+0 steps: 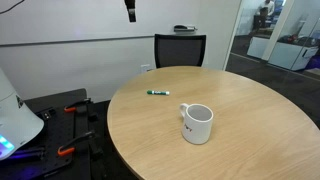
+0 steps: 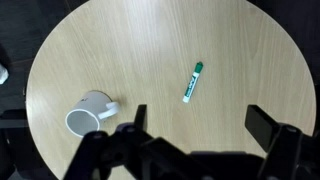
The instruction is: Place the green marker inside the white mug
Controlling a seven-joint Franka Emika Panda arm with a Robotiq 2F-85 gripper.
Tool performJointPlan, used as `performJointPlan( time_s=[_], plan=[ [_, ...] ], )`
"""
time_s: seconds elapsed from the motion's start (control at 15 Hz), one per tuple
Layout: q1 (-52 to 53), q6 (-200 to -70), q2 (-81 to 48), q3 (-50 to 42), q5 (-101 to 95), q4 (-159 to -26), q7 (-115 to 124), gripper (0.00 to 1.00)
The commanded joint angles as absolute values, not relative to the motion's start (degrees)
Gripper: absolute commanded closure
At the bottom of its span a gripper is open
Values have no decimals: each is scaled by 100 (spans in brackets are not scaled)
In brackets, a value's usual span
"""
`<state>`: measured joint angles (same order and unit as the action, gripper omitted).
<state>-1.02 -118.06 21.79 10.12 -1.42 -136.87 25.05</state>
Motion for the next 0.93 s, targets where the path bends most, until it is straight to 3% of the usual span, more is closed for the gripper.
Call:
performJointPlan(
  time_s=[0.0,0.87],
  plan=[
    [-42,-11793,2174,956,-165,-13677,2522,0],
    [-132,-12594,1533,1065,-580,-13555,2964,0]
  ],
)
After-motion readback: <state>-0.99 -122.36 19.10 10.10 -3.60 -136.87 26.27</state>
